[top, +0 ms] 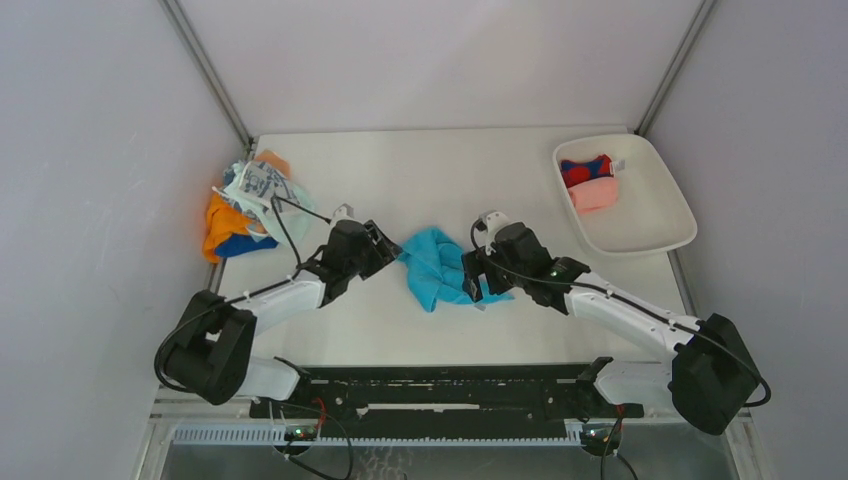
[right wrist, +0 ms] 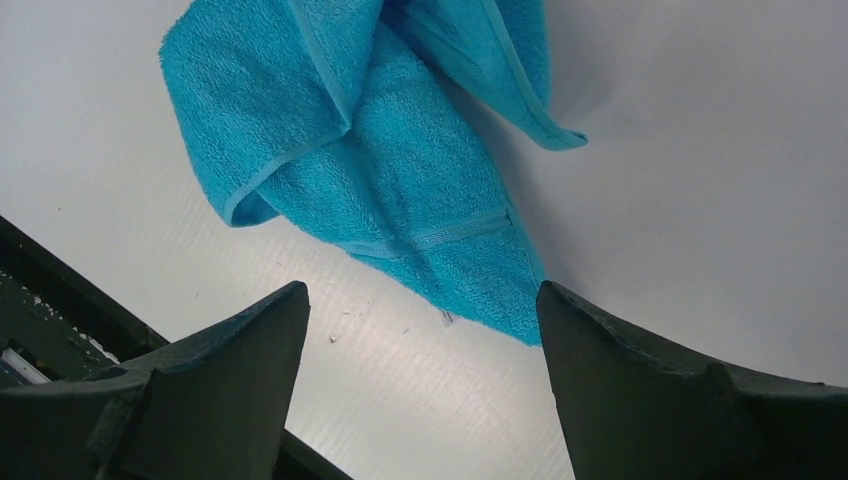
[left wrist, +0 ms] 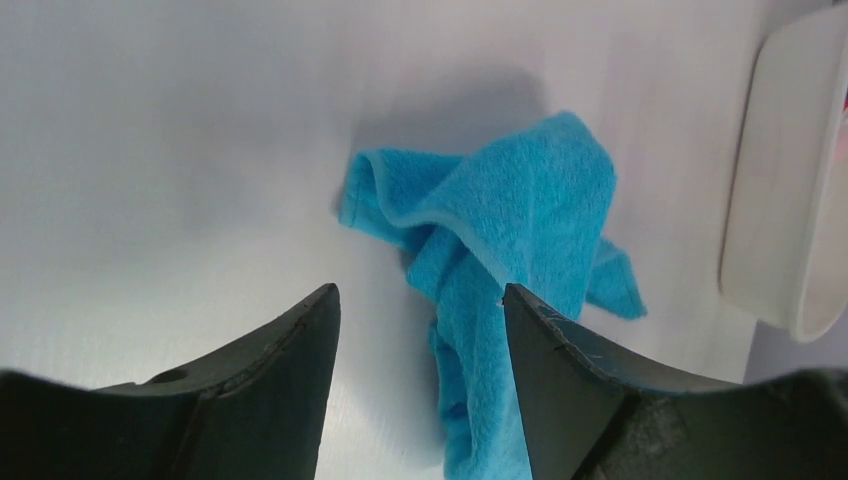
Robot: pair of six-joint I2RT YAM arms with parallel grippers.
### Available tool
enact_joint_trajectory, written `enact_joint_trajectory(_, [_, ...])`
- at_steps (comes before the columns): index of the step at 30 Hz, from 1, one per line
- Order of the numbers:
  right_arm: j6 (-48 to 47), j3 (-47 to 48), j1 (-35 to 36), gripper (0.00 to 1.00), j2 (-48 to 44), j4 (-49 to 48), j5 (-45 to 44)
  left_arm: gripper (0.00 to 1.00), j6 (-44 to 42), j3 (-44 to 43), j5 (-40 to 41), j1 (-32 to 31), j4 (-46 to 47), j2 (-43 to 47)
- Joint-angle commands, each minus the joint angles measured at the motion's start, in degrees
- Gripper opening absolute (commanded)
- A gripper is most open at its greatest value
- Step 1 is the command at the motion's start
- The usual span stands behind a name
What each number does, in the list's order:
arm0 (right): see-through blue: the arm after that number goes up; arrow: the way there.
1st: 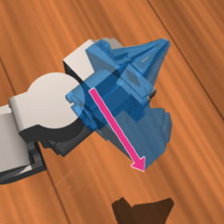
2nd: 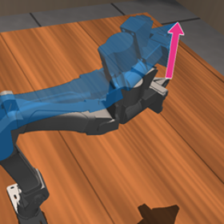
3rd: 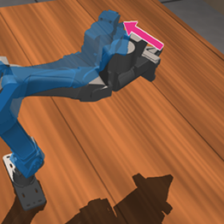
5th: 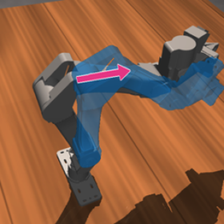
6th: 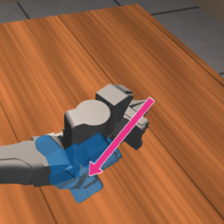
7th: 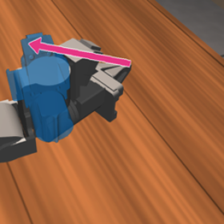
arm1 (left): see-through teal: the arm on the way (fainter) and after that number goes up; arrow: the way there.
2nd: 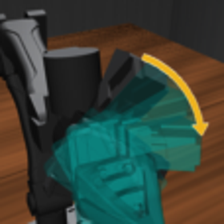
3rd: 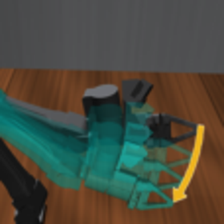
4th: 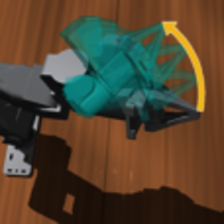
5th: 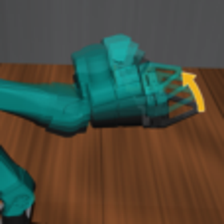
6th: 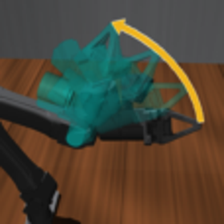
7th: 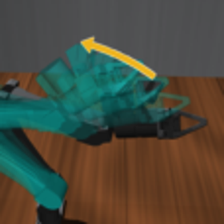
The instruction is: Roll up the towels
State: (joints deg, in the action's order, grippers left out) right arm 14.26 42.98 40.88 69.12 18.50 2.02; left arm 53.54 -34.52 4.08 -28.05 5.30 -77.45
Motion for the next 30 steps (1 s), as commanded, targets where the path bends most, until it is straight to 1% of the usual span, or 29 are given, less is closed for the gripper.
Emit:
enact_joint_trajectory(1, [0.3,-1.1,0.4,0.83,-1.0,-4.1,0.8,0.66,7.7,-1.4,-0.3,2.1,7.6,-2.2])
enact_joint_trajectory(4, [0.7,-2.3,0.5,0.83,-1.8,-5.4,1.2,0.67,10.0,-2.8,-1.6,2.2,8.0,-4.4])
enact_joint_trajectory(6, [0.4,-2.7,0.6,0.83,-2.0,-5.8,1.3,0.67,10.3,-3.2,-2.8,2.3,10.9,-5.5])
enact_joint_trajectory(12, [-1.5,-2.8,2.0,0.80,-2.6,-5.5,1.9,0.66,4.2,-7.4,-6.6,2.1,9.3,-8.5])
enact_joint_trajectory(16, [-2.0,-2.8,4.4,0.80,-1.2,-6.6,-0.4,0.66,4.4,-9.0,-8.3,1.6,9.4,-11.4])
enact_joint_trajectory(20, [-0.1,-2.1,3.0,0.80,1.6,-4.8,-4.1,0.62,4.4,-10.7,-9.4,0.9,9.4,-14.7])
enact_joint_trajectory(23, [1.0,-2.1,0.8,0.80,3.0,-3.2,-5.4,0.56,4.1,-10.8,-8.6,0.9,9.4,-15.8])
enact_joint_trajectory(25, [1.1,-2.1,-0.1,0.80,4.1,-2.4,-5.8,0.49,3.5,-10.6,-7.9,0.9,9.3,-15.8])
enact_joint_trajectory(30, [2.4,-2.1,-1.7,0.80,8.1,-1.7,-5.7,0.20,0.8,-10.2,-6.1,1.0,8.7,-14.4])
